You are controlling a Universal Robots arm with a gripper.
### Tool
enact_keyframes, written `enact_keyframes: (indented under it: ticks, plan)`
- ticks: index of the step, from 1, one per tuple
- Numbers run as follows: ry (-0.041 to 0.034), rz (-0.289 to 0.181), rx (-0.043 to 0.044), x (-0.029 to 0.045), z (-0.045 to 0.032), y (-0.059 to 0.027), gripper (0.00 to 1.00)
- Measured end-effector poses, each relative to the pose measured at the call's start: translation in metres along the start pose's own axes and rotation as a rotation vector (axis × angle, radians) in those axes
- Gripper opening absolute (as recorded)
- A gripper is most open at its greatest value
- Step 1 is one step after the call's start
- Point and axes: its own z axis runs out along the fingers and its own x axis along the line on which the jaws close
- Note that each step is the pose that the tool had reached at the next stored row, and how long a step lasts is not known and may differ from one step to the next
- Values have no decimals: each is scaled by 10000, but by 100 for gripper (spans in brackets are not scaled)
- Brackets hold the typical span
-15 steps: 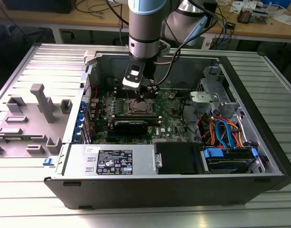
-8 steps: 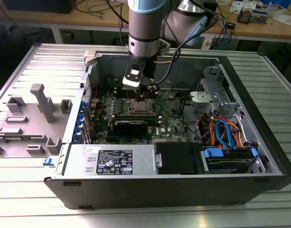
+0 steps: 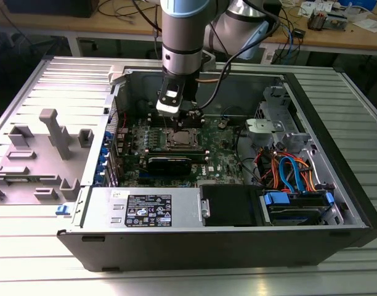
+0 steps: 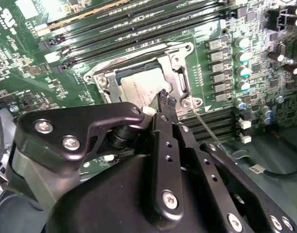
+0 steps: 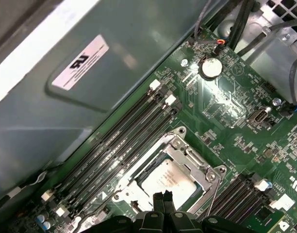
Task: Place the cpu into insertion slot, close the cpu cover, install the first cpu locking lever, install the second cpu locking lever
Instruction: 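Install the first cpu locking lever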
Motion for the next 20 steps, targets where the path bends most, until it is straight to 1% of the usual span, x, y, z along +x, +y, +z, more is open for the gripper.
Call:
enact_keyframes:
  ticks: [4, 9, 13, 17, 20]
  plan:
    - [0, -28, 1, 33, 0, -33, 11]
    - [2, -175, 6, 36, -3, -37, 11]
    - [3, -251, 5, 37, -45, -36, 11]
    - [4, -316, 4, 37, -51, -36, 11]
    - [9, -789, 19, 40, -52, -40, 11]
